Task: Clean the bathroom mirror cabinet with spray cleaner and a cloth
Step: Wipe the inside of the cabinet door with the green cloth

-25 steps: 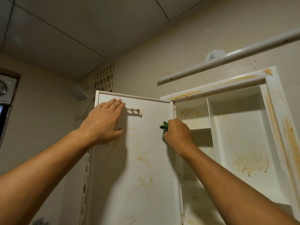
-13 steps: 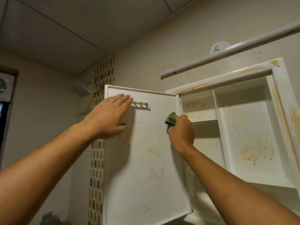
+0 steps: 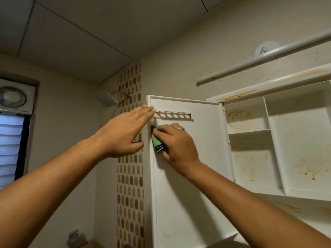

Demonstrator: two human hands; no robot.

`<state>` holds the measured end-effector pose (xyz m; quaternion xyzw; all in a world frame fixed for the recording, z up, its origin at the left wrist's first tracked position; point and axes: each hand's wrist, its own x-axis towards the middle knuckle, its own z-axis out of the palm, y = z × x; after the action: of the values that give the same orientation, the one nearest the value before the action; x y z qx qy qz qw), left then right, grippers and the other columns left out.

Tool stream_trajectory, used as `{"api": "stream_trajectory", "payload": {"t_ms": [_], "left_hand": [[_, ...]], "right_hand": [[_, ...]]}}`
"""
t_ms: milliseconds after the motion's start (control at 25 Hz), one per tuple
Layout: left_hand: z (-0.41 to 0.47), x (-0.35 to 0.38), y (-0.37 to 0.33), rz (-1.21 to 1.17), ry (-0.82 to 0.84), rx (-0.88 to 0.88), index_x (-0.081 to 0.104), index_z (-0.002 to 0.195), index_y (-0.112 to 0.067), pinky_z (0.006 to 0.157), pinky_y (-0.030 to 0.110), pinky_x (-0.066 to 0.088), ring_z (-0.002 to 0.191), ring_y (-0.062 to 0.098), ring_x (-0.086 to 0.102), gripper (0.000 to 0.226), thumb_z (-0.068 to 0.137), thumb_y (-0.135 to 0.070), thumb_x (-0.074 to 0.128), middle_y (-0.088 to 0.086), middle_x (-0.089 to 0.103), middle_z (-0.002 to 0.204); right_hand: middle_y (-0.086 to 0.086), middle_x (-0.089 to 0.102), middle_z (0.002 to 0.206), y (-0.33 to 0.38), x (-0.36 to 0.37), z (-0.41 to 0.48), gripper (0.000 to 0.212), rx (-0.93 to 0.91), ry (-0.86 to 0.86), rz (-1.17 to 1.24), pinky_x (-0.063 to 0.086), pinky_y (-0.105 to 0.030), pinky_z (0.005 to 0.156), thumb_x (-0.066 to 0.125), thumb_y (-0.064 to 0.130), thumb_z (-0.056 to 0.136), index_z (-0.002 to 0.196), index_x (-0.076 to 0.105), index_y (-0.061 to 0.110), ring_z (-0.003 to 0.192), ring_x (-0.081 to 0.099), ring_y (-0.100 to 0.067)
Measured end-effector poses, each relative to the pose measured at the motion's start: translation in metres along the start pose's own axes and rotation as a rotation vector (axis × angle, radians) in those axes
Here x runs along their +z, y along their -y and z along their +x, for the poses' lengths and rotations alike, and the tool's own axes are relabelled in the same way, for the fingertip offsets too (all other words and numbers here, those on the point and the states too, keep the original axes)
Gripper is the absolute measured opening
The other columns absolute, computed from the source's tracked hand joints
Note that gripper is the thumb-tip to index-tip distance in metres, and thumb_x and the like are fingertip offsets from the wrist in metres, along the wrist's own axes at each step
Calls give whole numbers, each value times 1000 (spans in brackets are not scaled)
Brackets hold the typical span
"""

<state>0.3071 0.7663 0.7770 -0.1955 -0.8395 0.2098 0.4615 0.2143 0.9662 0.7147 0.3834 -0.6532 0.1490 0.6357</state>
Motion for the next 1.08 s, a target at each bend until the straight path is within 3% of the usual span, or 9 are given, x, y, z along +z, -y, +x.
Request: {"api": "stream_trajectory", "payload": {"t_ms": [40, 80, 200, 360, 520, 720, 880, 920, 1080], "left_hand": [[-2, 2, 4, -16, 11, 11, -3, 164, -27, 125, 30, 10, 157, 6, -4, 98, 90, -44, 58, -5, -2, 172], [-4, 3, 7, -37, 15, 19, -4, 164, -28, 125, 31, 12, 157, 6, -4, 98, 89, -46, 56, -6, -3, 172], [-7, 8, 10, -109, -21, 14, -4, 165, -28, 123, 28, 14, 155, 4, -1, 98, 88, -44, 56, -5, 1, 172], [-9, 14, 10, -169, -22, 3, -6, 164, -26, 120, 25, 14, 150, 0, -1, 102, 91, -36, 64, -4, 2, 172], [-10, 20, 12, -220, -33, 20, -7, 164, -25, 122, 27, 16, 153, 1, -1, 102, 90, -35, 63, -5, -3, 172], [-15, 34, 3, -234, -32, 25, -12, 164, -22, 123, 30, 20, 157, 10, -1, 106, 86, -43, 58, -2, -12, 172], [-17, 33, -3, -254, -12, 25, -17, 162, -25, 123, 32, 16, 157, 11, -4, 111, 88, -41, 64, -4, -20, 170], [-17, 32, -3, -257, -15, 19, -17, 162, -25, 125, 34, 15, 157, 11, -4, 110, 88, -42, 63, -4, -19, 170], [-17, 27, -5, -264, 2, -6, -15, 163, -25, 125, 31, 14, 157, 9, -4, 110, 88, -38, 64, -5, -16, 171]], "right_hand": [[-6, 72, 117, -6, -5, 7, 38, -123, 25, -31, 54, -39, 79, 62, 17, 86, 123, 72, 15, 99, 64, -30], [-6, 72, 117, -13, -9, 15, 37, -121, -8, -69, 56, -41, 78, 67, 16, 86, 123, 73, 16, 98, 65, -31], [-4, 71, 114, 3, -3, 18, 43, 282, -109, -26, 55, -42, 78, 68, 5, 80, 121, 74, 16, 99, 61, -30], [-6, 72, 119, -3, 2, -10, 48, -28, -2, -43, 56, -40, 78, 69, 6, 78, 124, 73, 13, 100, 63, -32], [-4, 68, 110, -18, -6, 17, 47, 360, -81, -40, 54, -42, 81, 62, 1, 79, 122, 74, 14, 101, 59, -28], [1, 68, 110, 28, 10, -87, 42, 90, 148, 148, 48, -37, 79, 58, 13, 83, 121, 74, 16, 103, 56, -25], [1, 70, 111, 22, -22, -120, 49, -38, 491, 183, 54, -41, 81, 57, 13, 75, 120, 74, 19, 104, 61, -21], [-1, 71, 109, 14, -31, -99, 49, -13, 485, 208, 55, -43, 82, 59, 9, 72, 117, 76, 17, 102, 64, -22], [-3, 66, 107, -23, -54, 2, 51, 136, 123, 62, 46, -35, 84, 62, -2, 71, 116, 77, 16, 101, 58, -24]]}}
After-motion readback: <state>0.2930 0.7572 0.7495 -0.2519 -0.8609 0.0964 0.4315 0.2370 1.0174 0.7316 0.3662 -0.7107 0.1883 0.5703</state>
